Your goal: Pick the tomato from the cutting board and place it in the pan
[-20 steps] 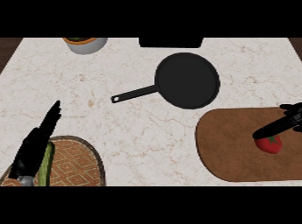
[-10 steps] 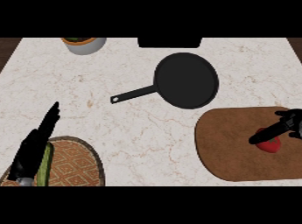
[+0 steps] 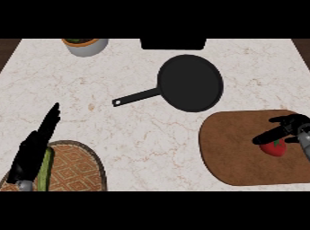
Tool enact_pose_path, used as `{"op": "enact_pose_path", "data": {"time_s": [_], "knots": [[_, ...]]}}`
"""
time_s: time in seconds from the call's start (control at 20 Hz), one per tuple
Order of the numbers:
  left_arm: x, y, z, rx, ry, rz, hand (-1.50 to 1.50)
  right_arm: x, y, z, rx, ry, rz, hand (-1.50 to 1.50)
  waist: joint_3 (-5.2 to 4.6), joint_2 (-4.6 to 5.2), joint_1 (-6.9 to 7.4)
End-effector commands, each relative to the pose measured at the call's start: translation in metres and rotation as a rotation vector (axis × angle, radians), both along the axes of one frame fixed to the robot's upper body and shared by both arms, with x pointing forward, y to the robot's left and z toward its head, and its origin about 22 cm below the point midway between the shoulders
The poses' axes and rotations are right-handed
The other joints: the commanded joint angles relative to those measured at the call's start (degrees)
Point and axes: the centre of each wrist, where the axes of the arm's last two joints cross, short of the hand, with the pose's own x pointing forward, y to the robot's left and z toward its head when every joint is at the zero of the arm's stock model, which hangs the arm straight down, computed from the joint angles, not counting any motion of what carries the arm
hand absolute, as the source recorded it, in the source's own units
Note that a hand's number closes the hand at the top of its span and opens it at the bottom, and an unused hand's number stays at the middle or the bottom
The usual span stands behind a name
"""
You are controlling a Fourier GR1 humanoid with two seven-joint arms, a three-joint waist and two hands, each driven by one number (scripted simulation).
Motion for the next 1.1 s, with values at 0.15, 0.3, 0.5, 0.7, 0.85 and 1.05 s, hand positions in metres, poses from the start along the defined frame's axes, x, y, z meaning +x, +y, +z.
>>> {"op": "enact_pose_path", "data": {"time_s": [0.15,0.3,0.5,0.7,0.85,1.05], "knots": [[-0.004,-0.003,0.004,0.013,-0.019,-0.005,0.0,-0.015,0.015,-0.017,0.041,0.014,-0.111,1.5,0.48,0.15,-0.22],[0.001,-0.001,0.009,-0.002,0.009,-0.013,0.0,-0.004,0.01,-0.021,0.065,-0.01,-0.126,1.5,0.5,0.28,0.02],[-0.004,0.0,-0.018,-0.008,0.021,-0.002,0.0,-0.024,0.027,-0.038,0.02,-0.035,-0.156,1.5,0.44,0.22,-0.55],[-0.013,-0.001,-0.004,0.006,0.011,0.01,0.0,-0.05,0.079,-0.056,-0.107,-0.037,-0.174,1.5,0.18,-0.57,-0.79],[-0.009,0.004,-0.006,0.002,0.021,0.034,0.0,-0.067,0.091,-0.075,-0.18,-0.051,-0.182,1.5,0.02,-0.59,-1.72],[-0.014,0.005,-0.012,0.015,0.035,0.028,0.0,-0.056,0.063,-0.063,-0.435,-0.192,-0.182,1.5,-0.29,-0.89,-2.33]]}}
